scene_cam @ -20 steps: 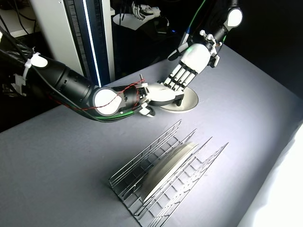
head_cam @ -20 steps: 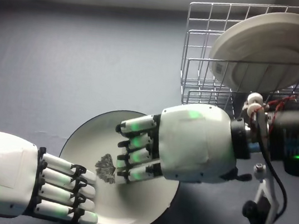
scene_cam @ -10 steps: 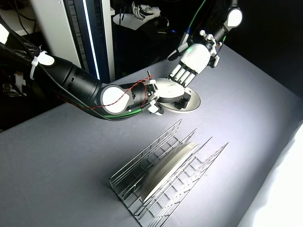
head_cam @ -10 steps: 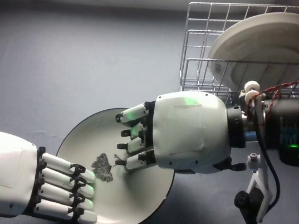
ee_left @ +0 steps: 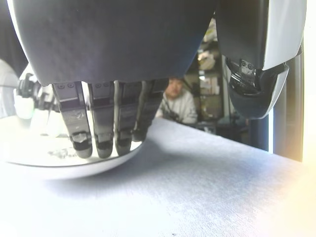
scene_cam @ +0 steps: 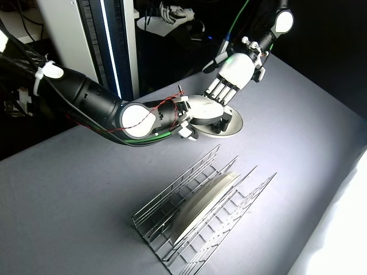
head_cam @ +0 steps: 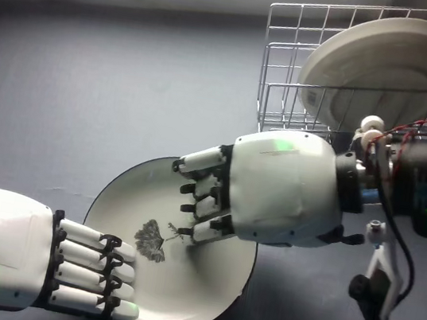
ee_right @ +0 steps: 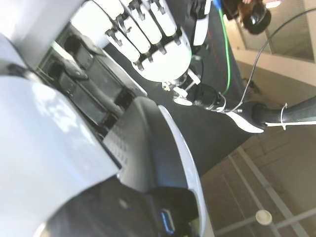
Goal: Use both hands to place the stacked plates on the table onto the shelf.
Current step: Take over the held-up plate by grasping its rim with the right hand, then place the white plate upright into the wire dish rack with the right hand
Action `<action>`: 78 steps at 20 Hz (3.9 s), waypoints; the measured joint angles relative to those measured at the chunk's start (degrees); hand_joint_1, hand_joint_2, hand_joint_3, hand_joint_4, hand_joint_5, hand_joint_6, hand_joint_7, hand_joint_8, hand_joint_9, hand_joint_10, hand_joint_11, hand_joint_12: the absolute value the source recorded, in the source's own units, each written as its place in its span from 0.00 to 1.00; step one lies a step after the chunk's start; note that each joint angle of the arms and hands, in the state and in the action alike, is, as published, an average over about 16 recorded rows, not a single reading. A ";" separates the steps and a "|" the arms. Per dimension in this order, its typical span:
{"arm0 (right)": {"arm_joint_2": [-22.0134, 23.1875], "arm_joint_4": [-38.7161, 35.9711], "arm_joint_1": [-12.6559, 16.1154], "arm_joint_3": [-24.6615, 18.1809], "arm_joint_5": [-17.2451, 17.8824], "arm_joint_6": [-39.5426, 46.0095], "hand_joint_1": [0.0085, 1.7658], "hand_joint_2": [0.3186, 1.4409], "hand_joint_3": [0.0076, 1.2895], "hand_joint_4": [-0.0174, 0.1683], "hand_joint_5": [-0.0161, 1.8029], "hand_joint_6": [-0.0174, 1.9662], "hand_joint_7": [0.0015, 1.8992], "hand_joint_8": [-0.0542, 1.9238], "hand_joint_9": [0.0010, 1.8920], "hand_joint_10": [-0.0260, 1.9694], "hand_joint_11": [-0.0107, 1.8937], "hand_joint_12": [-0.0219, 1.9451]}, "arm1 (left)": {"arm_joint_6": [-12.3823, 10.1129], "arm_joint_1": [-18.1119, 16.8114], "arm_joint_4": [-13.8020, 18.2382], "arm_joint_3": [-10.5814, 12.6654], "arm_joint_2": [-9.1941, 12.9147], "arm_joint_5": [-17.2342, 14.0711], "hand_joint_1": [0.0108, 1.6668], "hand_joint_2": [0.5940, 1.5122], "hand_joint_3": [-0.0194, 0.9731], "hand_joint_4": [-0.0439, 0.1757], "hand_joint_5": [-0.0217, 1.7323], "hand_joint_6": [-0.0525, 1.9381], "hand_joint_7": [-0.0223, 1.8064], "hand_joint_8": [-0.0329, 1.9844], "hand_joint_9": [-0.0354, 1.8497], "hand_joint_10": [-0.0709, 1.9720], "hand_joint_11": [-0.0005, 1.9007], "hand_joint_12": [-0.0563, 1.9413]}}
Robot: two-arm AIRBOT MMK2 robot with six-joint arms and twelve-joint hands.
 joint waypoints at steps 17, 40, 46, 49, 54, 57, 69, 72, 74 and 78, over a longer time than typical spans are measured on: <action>2.13 1.09 3.10 -1.19 -1.58 -0.34 0.70 0.60 0.01 0.12 0.23 0.01 0.25 0.03 0.22 0.05 0.01 0.63 | 0.63 3.72 -6.71 3.34 -0.49 -3.14 0.01 0.60 0.04 0.16 0.04 0.01 0.07 0.01 0.07 0.03 0.01 0.09; 3.60 2.72 2.14 -9.27 -4.96 -0.61 0.69 0.60 0.01 0.12 0.21 0.01 0.23 0.03 0.20 0.04 0.02 0.60 | 1.38 6.52 -10.74 5.22 -1.11 -4.62 0.01 0.60 0.04 0.18 0.06 0.02 0.06 0.01 0.06 0.03 0.01 0.02; 4.44 3.10 0.64 -10.97 -5.88 -0.58 0.68 0.61 0.01 0.12 0.21 0.01 0.23 0.03 0.20 0.04 0.02 0.60 | 1.37 6.78 -10.91 5.33 -1.18 -4.64 0.01 0.60 0.04 0.18 0.06 0.02 0.06 0.01 0.06 0.03 0.01 0.02; 4.57 3.33 0.03 -11.32 -6.27 -0.59 0.68 0.61 0.01 0.12 0.22 0.01 0.23 0.03 0.20 0.04 0.02 0.60 | 1.38 6.83 -10.88 5.45 -1.23 -4.67 0.01 0.60 0.04 0.18 0.06 0.02 0.06 0.01 0.06 0.03 0.01 0.02; 4.00 3.73 -0.72 -11.19 -7.00 -0.66 0.68 0.61 0.01 0.12 0.22 0.01 0.23 0.03 0.21 0.04 0.02 0.60 | 1.39 6.84 -10.83 5.60 -1.29 -4.74 0.01 0.60 0.04 0.18 0.05 0.02 0.06 0.01 0.05 0.03 0.01 0.02; 3.41 3.97 -1.00 -10.74 -7.30 -0.76 0.69 0.61 0.01 0.12 0.22 0.01 0.24 0.03 0.22 0.04 0.02 0.62 | 1.39 6.84 -10.83 5.69 -1.33 -4.81 0.01 0.60 0.04 0.18 0.06 0.02 0.06 0.01 0.06 0.03 0.01 0.02; 0.75 5.25 -1.05 -8.35 -5.95 -1.76 0.74 0.57 0.01 0.07 0.38 0.09 0.39 0.11 0.39 0.21 0.22 0.65 | 1.12 6.07 -10.74 5.78 -1.24 -5.00 0.01 0.58 0.04 0.18 0.06 0.02 0.07 0.01 0.06 0.03 0.02 0.02; 0.33 5.81 -0.75 -7.94 -5.37 -2.10 0.75 0.57 0.01 0.07 0.42 0.14 0.44 0.16 0.45 0.29 0.30 0.64 | 0.48 4.32 -10.84 5.69 -0.66 -4.94 0.01 0.58 0.04 0.19 0.07 0.02 0.07 0.01 0.07 0.03 0.02 0.03; 0.19 6.13 -0.37 -7.76 -5.05 -2.33 0.75 0.56 0.01 0.08 0.44 0.17 0.46 0.19 0.48 0.34 0.35 0.62 | -0.13 2.55 -11.14 5.57 -0.05 -4.96 0.01 0.58 0.04 0.19 0.07 0.03 0.07 0.01 0.07 0.03 0.02 0.03; 0.47 6.77 0.85 -7.57 -4.77 -2.71 0.75 0.56 0.01 0.10 0.46 0.27 0.49 0.27 0.51 0.44 0.40 0.60 | -1.74 -1.83 -11.44 5.23 1.48 -5.18 0.01 0.58 0.04 0.20 0.07 0.03 0.08 0.02 0.07 0.03 0.02 0.04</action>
